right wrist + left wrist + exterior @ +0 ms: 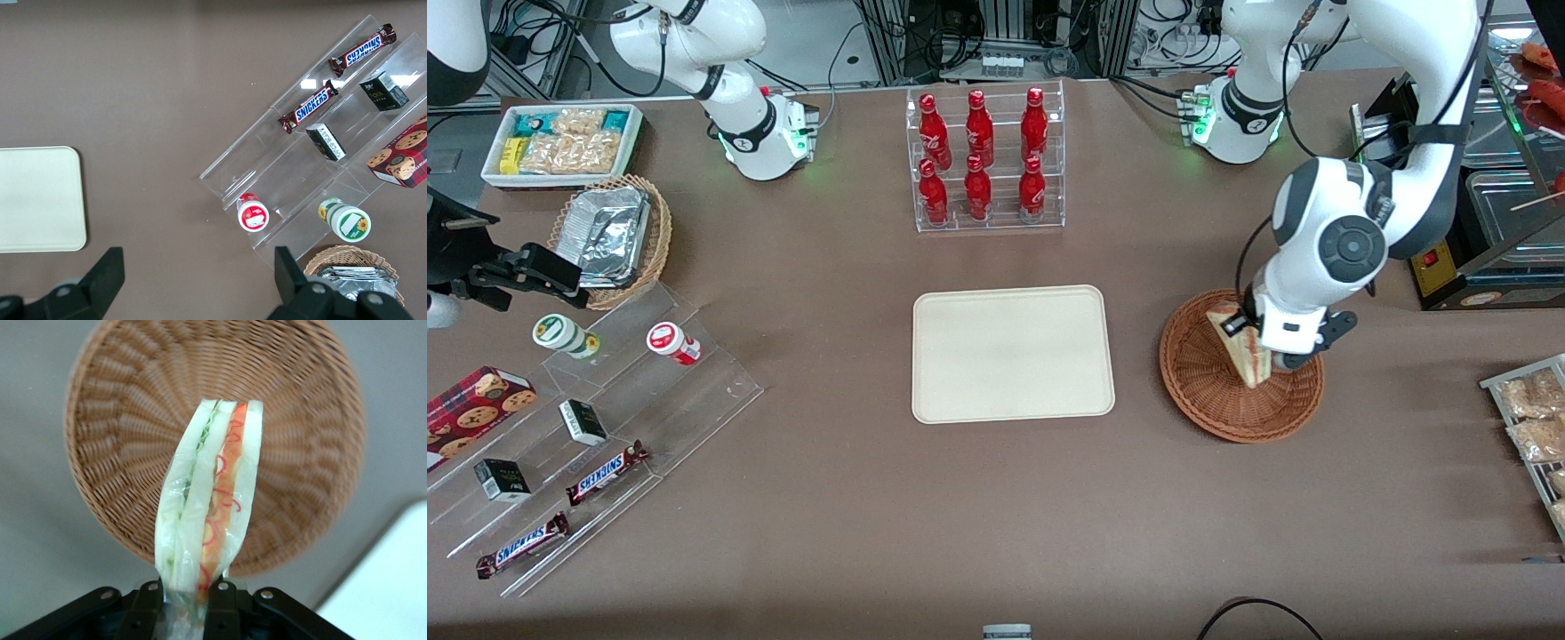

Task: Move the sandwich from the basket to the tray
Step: 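Lift the sandwich and carry it over the beige tray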

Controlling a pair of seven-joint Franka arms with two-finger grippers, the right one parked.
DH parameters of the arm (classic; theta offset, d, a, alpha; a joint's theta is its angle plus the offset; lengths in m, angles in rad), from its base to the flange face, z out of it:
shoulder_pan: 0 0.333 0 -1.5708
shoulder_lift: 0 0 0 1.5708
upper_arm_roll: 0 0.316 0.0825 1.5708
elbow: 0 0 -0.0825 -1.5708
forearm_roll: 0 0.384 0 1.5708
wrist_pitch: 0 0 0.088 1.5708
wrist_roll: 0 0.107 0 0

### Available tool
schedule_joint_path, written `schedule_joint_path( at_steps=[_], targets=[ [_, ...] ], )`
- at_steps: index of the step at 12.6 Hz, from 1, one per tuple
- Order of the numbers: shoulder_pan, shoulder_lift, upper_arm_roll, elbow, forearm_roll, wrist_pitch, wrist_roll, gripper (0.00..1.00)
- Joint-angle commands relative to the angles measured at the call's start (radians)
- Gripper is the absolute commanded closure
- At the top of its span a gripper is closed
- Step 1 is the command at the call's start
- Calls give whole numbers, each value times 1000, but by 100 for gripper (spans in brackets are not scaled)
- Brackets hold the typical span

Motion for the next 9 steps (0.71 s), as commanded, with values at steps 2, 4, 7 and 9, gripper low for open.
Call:
schedule_joint_path(
  at_steps=[2,4,7,9],
  targets=[
    [-123,49,-42,56,11,-20,32,93],
    [-196,113,-42,129,11,-20,32,93],
    [-302,222,-42,260,8,-19,15,93],
    [-376,302,-40,360,12,-20,-86,93]
  ],
)
